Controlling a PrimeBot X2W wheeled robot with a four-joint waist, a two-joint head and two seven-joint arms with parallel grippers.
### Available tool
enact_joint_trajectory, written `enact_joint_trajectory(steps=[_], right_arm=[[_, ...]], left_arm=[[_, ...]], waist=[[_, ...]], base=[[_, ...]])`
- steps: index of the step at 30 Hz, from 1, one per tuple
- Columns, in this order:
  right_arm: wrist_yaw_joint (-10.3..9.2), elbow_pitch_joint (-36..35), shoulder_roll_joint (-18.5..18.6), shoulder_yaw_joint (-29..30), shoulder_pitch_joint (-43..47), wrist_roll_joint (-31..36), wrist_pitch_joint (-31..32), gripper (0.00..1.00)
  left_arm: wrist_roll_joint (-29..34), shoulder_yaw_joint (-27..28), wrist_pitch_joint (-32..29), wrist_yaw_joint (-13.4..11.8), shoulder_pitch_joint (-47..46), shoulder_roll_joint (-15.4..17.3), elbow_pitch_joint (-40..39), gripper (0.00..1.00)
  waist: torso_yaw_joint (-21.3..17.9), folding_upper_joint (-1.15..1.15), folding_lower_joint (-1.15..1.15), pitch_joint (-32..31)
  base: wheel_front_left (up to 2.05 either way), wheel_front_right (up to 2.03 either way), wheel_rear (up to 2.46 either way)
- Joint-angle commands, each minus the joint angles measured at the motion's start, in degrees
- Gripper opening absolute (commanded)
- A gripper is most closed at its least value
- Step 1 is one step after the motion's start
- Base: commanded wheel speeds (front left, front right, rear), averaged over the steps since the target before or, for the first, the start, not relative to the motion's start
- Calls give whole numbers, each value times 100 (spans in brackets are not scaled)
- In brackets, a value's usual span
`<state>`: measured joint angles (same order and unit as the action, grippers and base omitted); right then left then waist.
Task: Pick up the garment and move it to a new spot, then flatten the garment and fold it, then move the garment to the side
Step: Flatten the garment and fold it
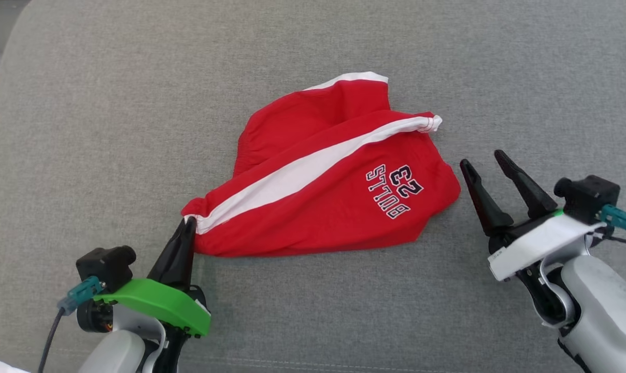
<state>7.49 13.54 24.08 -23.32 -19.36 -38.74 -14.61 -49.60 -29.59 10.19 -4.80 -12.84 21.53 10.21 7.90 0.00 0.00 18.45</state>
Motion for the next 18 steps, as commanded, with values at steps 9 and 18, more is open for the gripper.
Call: enact_joint_trajectory(steps=[9,18], right_arm=[[1,713,412,-1321,-1174,-979,-57,100],[2,840,490,-1607,-1596,-1185,-59,100]], left_arm=[[118,-164,168,247,-396,-310,513,0],[169,-243,236,369,-564,-418,773,0]], waist=[[349,0,0,162],[419,0,0,240]], base=[[0,0,0],[0,0,0]])
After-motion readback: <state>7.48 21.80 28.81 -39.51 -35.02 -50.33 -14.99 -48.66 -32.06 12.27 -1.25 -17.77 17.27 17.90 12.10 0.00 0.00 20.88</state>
